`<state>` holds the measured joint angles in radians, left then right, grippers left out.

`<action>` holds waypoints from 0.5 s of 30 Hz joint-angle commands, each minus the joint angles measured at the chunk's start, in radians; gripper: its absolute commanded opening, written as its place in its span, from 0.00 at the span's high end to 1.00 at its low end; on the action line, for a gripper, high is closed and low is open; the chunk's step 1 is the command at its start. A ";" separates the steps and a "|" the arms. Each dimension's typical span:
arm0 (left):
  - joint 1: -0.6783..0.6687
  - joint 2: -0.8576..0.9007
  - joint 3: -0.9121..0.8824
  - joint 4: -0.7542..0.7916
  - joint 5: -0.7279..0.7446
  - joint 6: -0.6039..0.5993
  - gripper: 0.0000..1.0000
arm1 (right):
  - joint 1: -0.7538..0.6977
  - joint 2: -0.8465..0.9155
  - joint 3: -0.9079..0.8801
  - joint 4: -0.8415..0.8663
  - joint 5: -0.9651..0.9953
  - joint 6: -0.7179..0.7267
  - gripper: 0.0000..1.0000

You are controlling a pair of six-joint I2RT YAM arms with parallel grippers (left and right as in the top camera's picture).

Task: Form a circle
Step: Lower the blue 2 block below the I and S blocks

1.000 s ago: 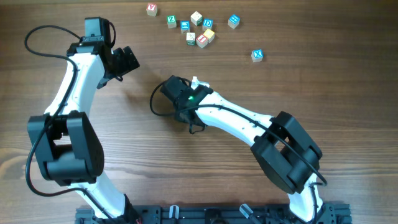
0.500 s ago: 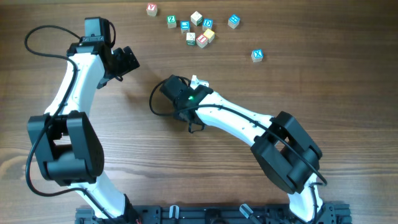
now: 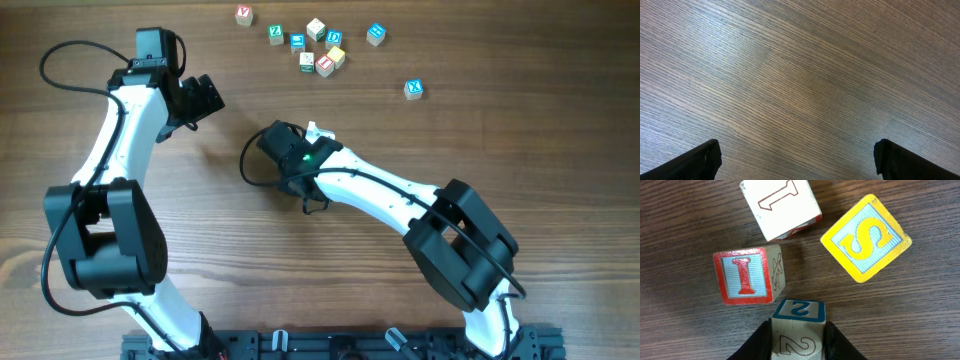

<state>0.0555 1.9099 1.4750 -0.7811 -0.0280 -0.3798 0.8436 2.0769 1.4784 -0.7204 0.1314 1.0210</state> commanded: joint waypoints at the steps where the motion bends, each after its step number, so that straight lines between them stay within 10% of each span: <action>1: 0.003 -0.017 0.011 0.000 0.001 0.005 0.00 | -0.005 0.021 -0.002 -0.006 0.011 -0.001 0.69; 15: 0.003 -0.017 0.011 0.000 0.001 0.005 0.00 | -0.015 0.021 -0.001 -0.024 0.011 0.000 0.68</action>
<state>0.0555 1.9099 1.4750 -0.7811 -0.0277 -0.3798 0.8410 2.0769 1.4784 -0.7353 0.1314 1.0210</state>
